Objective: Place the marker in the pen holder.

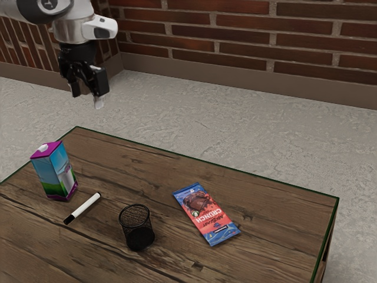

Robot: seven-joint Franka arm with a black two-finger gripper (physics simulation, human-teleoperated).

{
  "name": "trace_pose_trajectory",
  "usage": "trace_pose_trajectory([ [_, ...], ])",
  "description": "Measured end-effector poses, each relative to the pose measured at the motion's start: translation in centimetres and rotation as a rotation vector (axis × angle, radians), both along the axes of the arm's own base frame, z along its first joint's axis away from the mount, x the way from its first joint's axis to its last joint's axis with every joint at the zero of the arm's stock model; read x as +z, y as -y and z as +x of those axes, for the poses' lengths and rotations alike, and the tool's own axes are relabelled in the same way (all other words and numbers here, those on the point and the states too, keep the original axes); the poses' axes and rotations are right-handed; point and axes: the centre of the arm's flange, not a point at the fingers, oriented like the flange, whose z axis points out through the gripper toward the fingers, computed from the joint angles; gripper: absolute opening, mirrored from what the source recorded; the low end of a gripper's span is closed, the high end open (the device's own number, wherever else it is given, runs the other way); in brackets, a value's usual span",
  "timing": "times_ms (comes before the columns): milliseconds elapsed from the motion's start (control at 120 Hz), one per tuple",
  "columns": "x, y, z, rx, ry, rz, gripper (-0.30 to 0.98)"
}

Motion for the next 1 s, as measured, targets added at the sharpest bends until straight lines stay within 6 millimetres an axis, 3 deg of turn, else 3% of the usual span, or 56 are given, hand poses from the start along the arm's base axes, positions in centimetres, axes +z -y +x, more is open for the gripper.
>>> trace_pose_trajectory([
  [33,-1.7,-0.3,-0.2,0.021,-0.049,0.005,0.57],
  [83,-7.3,-0.8,-1.5,0.039,-0.151,0.014,0.5],
  [158,-17.1,-5.8,-4.6,0.13,-0.278,-0.015,0.46],
  [192,-20.5,-8.1,-5.8,0.176,-0.301,-0.04,0.45],
  [258,-25.1,-10.3,-7.3,0.224,-0.303,-0.07,0.44],
  [325,-28.4,-11.3,-7.7,0.247,-0.294,-0.078,0.44],
  [467,-33.3,-11.9,-8.1,0.255,-0.238,-0.083,0.43],
  [558,-35.7,-13.4,-6.9,0.269,-0.171,-0.089,0.43],
  [733,-37.7,-15.2,-4.6,0.231,-0.064,-0.076,0.42],
  [1000,-39.2,-14.9,-5.5,0.135,-0.01,-0.082,0.37],
])
